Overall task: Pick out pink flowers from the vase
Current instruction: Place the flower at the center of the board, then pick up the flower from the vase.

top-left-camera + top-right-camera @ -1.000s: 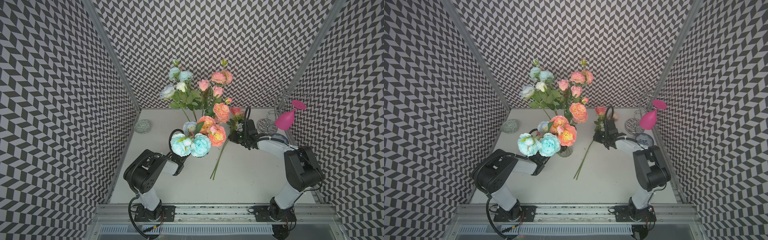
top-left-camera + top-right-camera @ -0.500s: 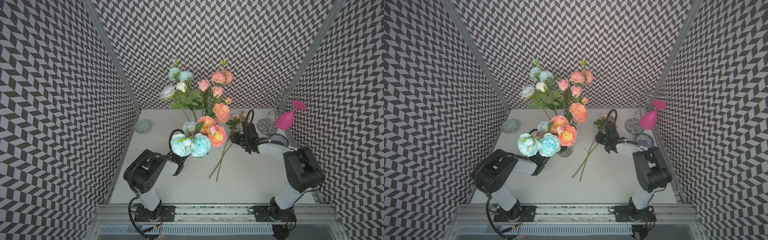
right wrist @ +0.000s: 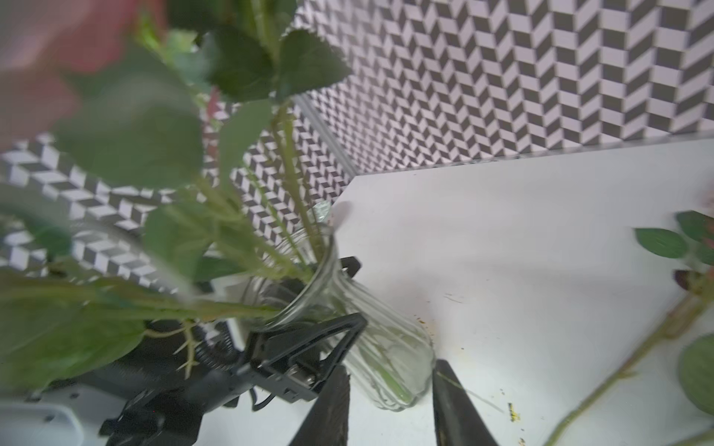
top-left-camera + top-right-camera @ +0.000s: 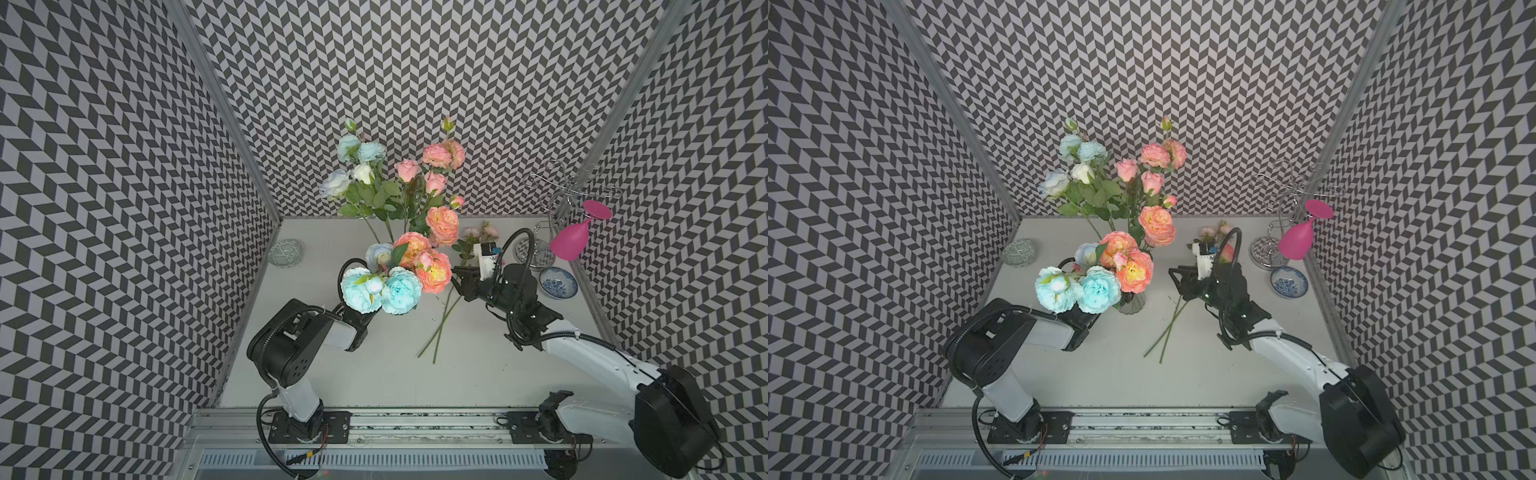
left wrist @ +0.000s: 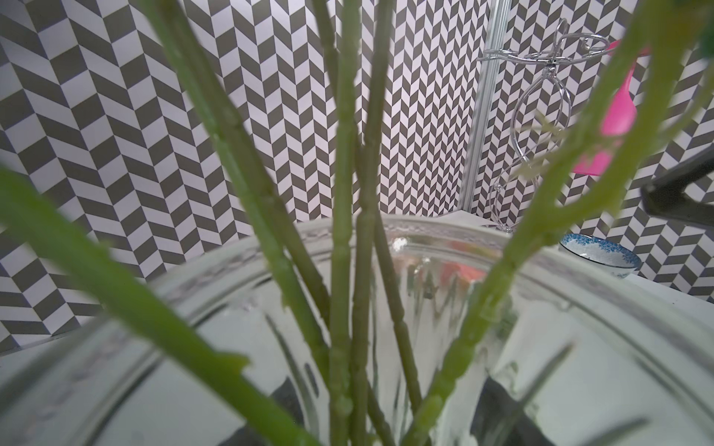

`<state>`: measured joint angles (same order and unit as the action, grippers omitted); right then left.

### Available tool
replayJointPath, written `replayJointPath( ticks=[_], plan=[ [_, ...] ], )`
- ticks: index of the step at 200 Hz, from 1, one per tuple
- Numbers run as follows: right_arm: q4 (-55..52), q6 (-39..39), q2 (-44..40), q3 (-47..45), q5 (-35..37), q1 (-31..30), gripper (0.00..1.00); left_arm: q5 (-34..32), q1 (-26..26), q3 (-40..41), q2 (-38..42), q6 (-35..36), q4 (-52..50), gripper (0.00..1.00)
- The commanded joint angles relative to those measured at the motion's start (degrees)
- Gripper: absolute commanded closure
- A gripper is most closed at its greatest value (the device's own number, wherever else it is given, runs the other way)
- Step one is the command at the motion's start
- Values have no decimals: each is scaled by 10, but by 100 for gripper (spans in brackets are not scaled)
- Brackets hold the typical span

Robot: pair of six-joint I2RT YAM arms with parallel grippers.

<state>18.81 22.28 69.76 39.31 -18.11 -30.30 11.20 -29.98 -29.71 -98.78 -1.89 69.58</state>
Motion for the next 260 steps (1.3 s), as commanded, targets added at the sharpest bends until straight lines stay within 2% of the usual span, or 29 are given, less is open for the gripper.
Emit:
replayJointPath(
  ticks=[1, 23, 59, 112, 156, 260],
  plan=[
    [48, -49, 22, 31, -32, -29, 66, 15, -9, 7, -14, -16, -72, 100],
    [61, -56, 44, 53, -32, -45, 66, 16, -9, 7, -12, -14, -75, 100],
    [51, -78, 67, 85, -70, -68, 69, 15, -9, 8, -11, -11, -75, 100],
    [25, -113, 56, 84, -71, -104, 82, 14, -9, 7, -15, -13, -75, 100],
    [26, -128, 55, 87, -41, -119, 80, 14, -9, 7, -15, -16, -75, 100],
    [49, -134, 127, 171, -48, -121, 80, 10, -10, 8, -13, -13, -78, 100]
  ],
)
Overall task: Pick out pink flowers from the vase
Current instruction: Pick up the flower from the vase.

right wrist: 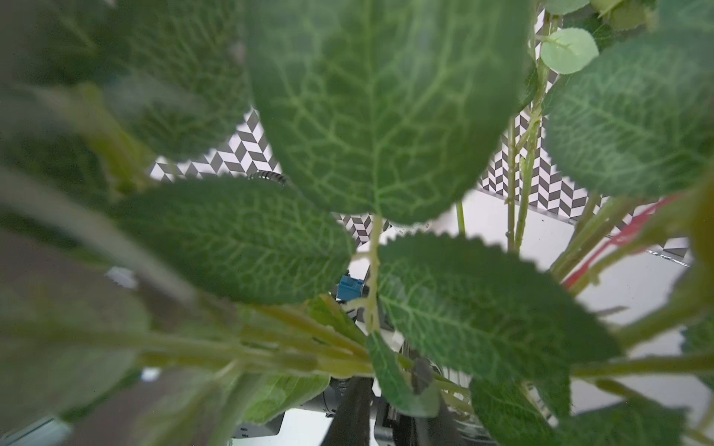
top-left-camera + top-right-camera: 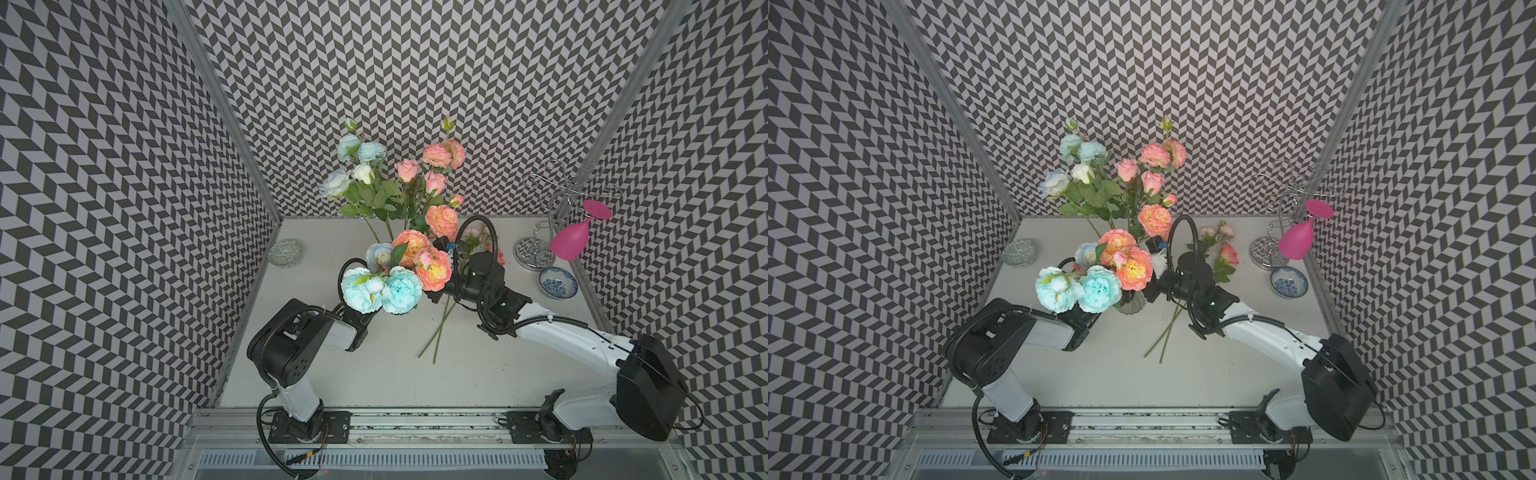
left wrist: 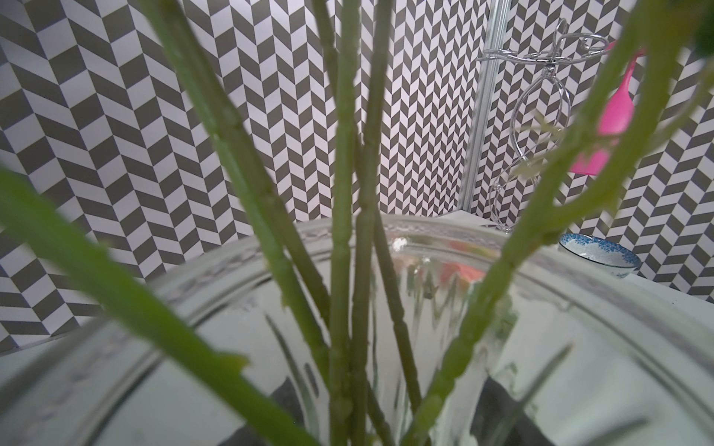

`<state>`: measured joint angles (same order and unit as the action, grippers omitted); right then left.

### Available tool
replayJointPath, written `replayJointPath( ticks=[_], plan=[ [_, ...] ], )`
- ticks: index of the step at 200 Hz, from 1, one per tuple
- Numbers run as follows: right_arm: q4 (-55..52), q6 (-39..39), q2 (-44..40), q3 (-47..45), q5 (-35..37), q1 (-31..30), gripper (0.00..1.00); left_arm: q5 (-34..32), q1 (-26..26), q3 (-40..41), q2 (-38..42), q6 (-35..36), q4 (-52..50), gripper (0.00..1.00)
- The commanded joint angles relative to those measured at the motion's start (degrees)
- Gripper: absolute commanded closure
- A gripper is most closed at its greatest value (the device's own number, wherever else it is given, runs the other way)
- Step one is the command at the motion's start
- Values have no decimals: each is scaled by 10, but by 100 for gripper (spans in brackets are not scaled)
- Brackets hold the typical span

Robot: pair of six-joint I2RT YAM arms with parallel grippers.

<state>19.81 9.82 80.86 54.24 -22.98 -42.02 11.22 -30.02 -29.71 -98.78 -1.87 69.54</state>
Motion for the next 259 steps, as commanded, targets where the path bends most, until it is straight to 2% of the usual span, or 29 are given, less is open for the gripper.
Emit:
replayJointPath(
  ticks=[1, 48, 79, 108, 205, 259],
  plan=[
    [39, -10, 17, 22, 0, -3, 80, 10, -9, 7, -13, -14, -78, 100],
    [72, 4, 47, 30, 0, -3, 80, 9, -9, 8, -13, -12, -78, 100],
    [83, 17, 40, 26, 30, -3, 95, 9, -8, 9, -11, -11, -78, 100],
    [88, 19, 4, 9, 49, -3, 99, 8, -7, 9, -14, -12, -75, 100],
    [47, 11, -132, -49, 68, -3, 100, 10, -6, 9, -21, -25, -68, 100],
    [-27, -1, -221, -41, 83, -3, 100, 8, -4, 11, -22, -26, -64, 100]
  ],
)
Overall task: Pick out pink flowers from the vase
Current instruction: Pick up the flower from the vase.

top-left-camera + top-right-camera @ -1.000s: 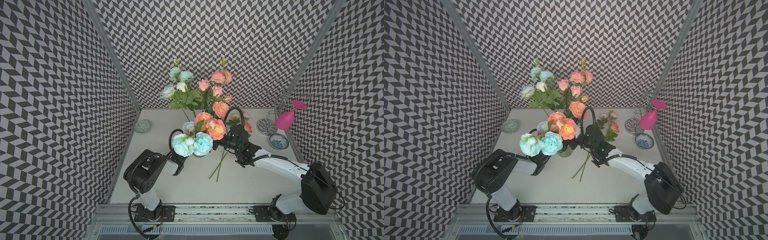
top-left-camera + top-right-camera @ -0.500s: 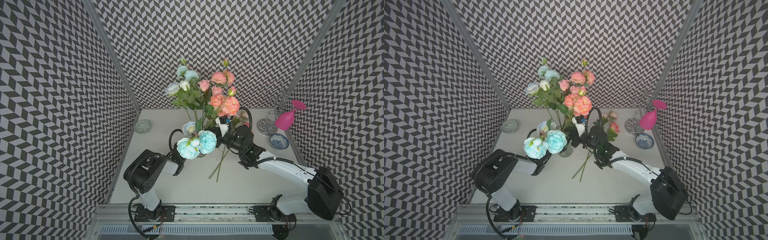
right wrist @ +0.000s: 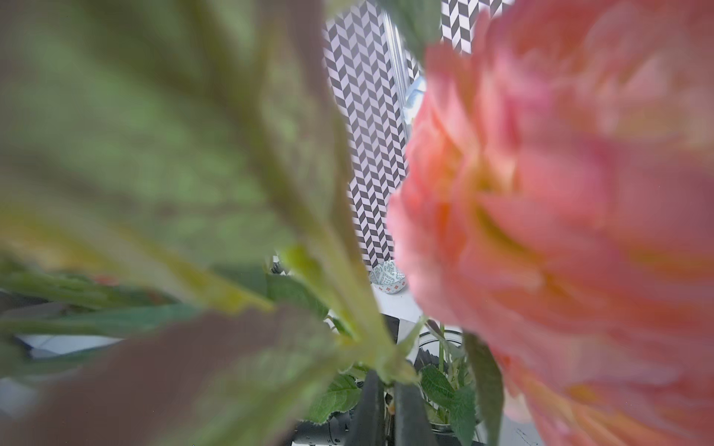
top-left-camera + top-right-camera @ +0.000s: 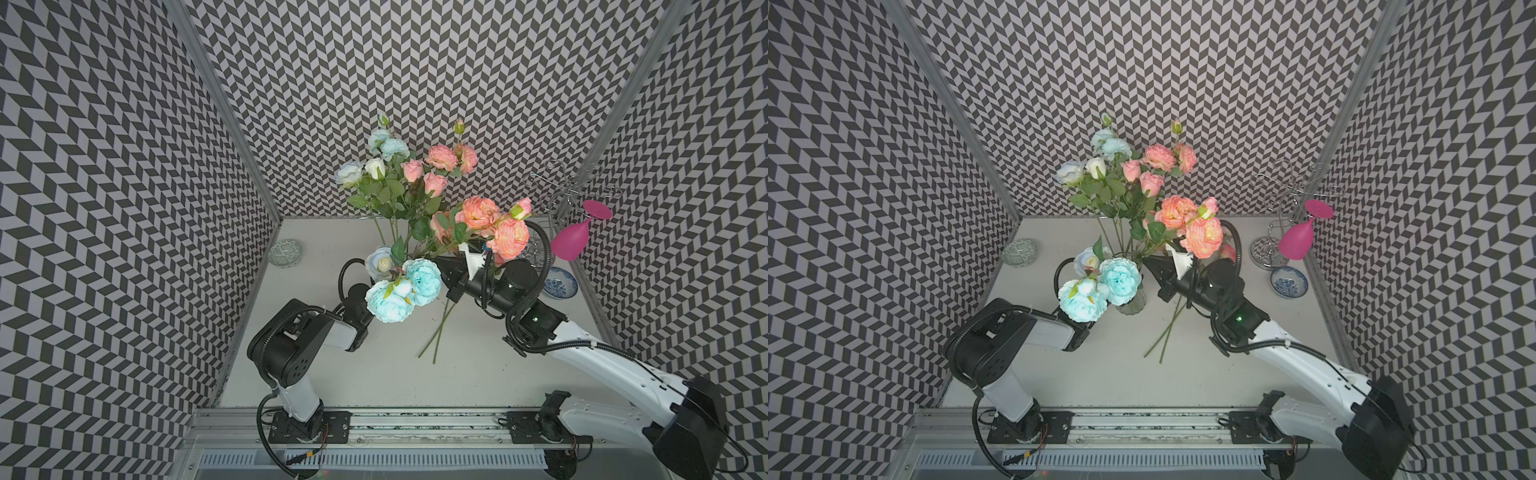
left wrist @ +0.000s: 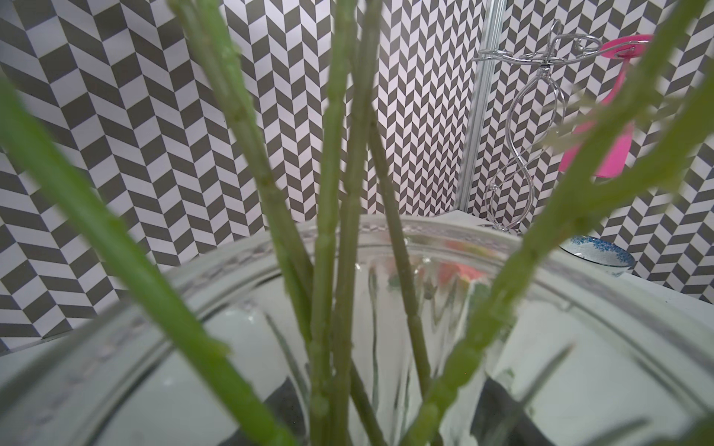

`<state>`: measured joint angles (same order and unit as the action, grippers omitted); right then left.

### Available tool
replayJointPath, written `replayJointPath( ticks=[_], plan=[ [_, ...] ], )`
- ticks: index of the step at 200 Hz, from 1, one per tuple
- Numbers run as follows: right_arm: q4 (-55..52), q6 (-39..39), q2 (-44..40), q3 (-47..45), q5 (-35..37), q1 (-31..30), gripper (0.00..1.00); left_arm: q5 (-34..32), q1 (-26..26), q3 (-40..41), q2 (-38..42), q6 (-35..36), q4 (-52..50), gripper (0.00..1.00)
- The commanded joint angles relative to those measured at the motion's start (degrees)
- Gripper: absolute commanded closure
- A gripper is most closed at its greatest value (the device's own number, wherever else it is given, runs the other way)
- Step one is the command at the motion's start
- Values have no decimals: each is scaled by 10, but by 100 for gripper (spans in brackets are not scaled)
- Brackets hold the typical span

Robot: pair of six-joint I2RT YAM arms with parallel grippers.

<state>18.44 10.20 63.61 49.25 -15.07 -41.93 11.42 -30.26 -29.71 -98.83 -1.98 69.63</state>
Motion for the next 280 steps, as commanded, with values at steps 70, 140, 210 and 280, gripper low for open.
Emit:
replayJointPath(
  ticks=[70, 140, 210, 280],
  plan=[
    [-96, -16, -121, 37, 40, -4, 100, 5, 1, 11, -25, -29, -62, 100],
    [-141, -10, -144, 57, 59, -4, 100, 6, 1, 11, -25, -27, -64, 100],
    [-201, 50, -176, 101, 41, -3, 100, 7, 2, 11, -28, -29, -62, 100],
    [-314, 58, -195, 138, 119, -2, 100, 6, 3, 11, -26, -27, -65, 100]
  ],
)
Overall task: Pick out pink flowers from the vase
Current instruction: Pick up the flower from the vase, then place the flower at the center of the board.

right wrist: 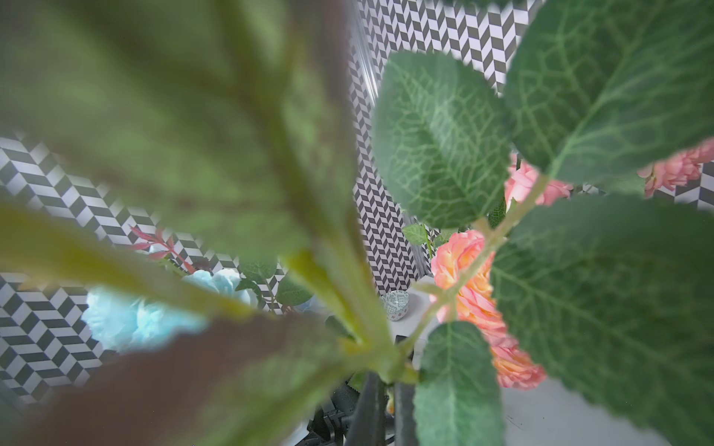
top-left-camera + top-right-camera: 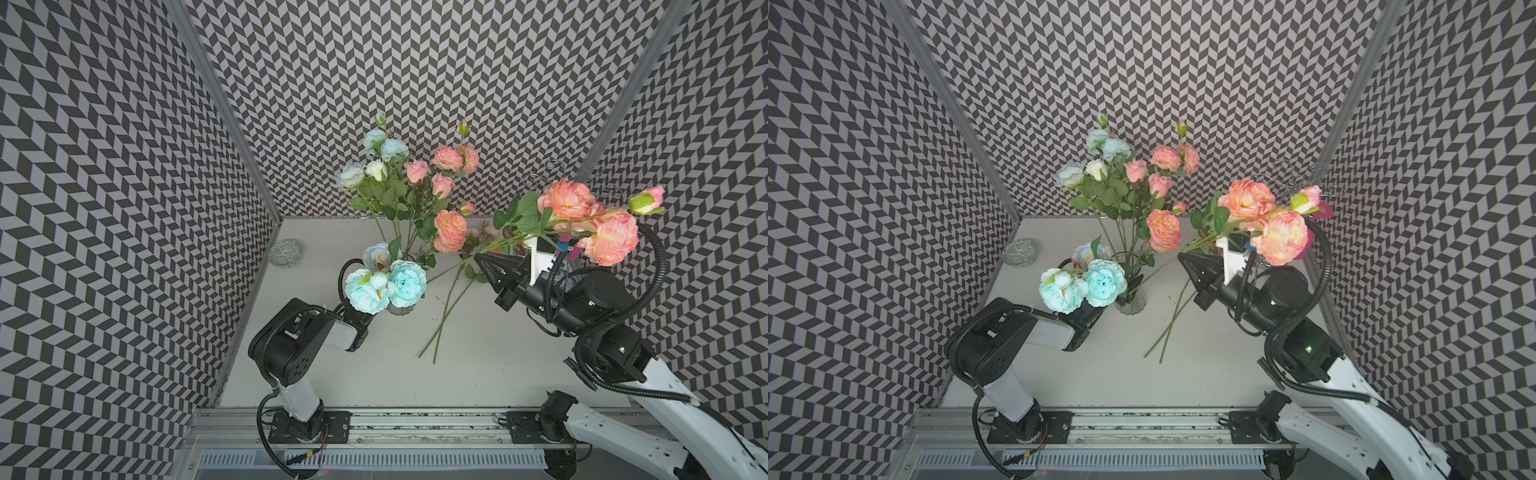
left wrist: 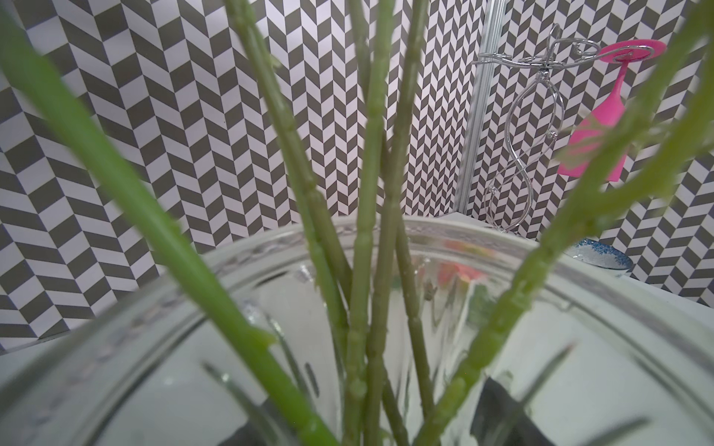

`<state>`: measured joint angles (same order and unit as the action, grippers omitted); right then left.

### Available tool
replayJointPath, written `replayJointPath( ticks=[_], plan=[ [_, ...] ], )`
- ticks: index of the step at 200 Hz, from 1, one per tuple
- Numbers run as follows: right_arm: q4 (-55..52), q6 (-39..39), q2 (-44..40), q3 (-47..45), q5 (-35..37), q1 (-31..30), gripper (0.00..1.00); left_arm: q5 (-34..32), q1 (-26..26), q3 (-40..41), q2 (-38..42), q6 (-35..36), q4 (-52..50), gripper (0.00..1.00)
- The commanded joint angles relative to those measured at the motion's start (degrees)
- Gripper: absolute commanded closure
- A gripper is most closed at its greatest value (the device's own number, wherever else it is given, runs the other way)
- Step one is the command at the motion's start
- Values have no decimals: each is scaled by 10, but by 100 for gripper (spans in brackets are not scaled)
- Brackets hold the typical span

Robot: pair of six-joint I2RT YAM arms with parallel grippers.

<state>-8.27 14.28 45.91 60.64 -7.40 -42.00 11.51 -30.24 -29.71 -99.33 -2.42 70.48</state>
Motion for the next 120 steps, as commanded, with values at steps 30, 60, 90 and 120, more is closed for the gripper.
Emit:
replayJointPath(
  ticks=[30, 60, 90, 120],
  plan=[
    [-119, 79, -11, 18, 50, 11, 100, 5, 2, 11, -24, -25, -73, 100],
    [-140, 112, 6, -13, -14, 74, 100, 6, 3, 11, -23, -25, -73, 100],
    [-134, 129, 39, -44, -123, 181, 100, 7, 2, 12, -20, -24, -74, 100],
    [-137, 136, 111, -67, -177, 212, 100, 7, 2, 11, -21, -24, -74, 100]
  ],
)
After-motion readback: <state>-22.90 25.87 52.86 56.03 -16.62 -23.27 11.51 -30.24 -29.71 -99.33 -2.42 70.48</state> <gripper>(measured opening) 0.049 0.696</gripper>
